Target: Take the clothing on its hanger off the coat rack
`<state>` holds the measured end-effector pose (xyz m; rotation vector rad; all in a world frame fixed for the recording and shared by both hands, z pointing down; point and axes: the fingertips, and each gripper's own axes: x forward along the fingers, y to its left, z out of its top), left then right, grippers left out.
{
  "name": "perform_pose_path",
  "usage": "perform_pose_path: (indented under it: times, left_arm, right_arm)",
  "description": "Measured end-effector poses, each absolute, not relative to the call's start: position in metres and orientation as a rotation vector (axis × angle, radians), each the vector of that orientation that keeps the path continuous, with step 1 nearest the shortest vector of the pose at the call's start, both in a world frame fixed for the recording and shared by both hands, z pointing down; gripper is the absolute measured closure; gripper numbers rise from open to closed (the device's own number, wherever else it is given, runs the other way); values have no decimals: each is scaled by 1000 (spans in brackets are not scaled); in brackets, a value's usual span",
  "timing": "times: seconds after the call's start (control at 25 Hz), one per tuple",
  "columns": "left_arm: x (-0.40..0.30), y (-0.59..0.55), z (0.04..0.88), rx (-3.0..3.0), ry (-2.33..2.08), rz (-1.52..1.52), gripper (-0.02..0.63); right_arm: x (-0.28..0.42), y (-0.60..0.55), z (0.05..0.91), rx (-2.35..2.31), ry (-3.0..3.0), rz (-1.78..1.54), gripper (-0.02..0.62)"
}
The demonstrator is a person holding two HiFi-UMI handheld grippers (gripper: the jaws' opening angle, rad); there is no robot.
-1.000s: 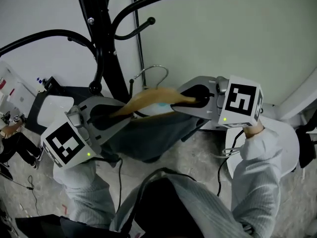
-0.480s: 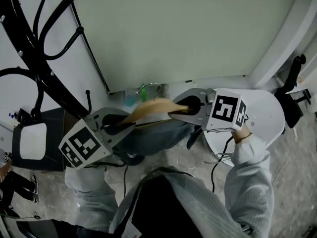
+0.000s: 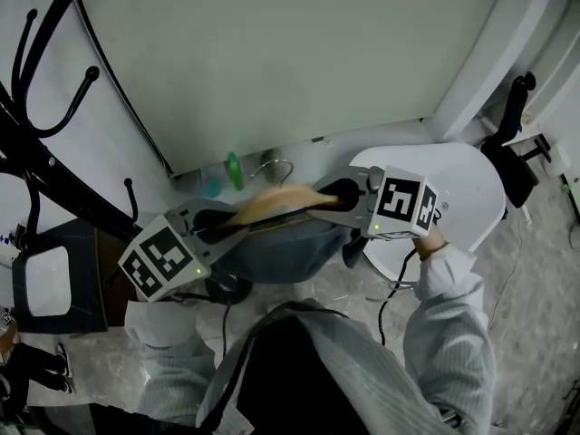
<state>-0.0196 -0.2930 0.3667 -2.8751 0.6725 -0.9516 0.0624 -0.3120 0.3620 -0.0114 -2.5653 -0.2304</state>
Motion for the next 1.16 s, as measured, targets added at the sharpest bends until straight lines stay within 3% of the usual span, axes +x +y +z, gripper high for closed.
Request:
perform_pose_path:
  times: [1.16]
  left_arm:
    - [-25,-289,378,-2919,607,-968,548]
  right_arm:
    - [57,-304,374,-38,-2552,-177,541]
